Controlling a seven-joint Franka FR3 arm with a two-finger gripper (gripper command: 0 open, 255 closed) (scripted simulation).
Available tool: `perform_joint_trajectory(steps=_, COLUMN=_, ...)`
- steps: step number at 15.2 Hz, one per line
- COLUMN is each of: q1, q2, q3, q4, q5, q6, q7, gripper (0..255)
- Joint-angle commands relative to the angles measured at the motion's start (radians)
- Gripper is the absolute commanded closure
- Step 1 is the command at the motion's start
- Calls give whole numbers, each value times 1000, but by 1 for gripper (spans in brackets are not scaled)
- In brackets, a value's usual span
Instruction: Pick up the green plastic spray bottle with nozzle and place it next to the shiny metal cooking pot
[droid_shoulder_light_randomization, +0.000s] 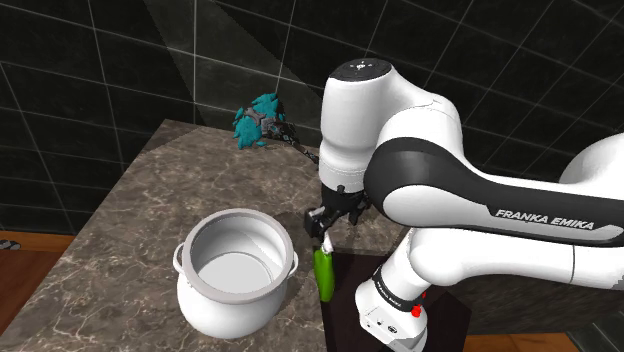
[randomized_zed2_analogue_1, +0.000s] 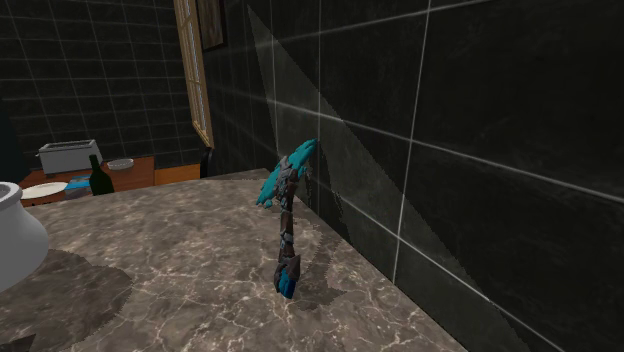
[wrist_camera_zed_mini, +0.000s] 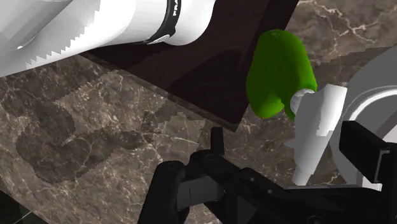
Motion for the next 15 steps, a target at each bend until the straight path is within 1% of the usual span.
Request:
perform_joint_trajectory(steps=1, q1=0, q2=0, q3=0, q4=0, q5=0, q6=0, q7=0, gripper=0)
perform_joint_trajectory(steps=3, q1=0, q2=0, q3=0, q4=0, q5=0, q6=0, q7=0, gripper=0)
perform_joint_trajectory(steps=7, q1=-30, q2=41, q3=-21, q4=144, q5=-34, q6=-98, q7=8, gripper=0)
perform_joint_trajectory(steps=15, q1=-30, q2=41, q3=-21, q4=144, q5=-34, q6=-98, q7=8, gripper=0)
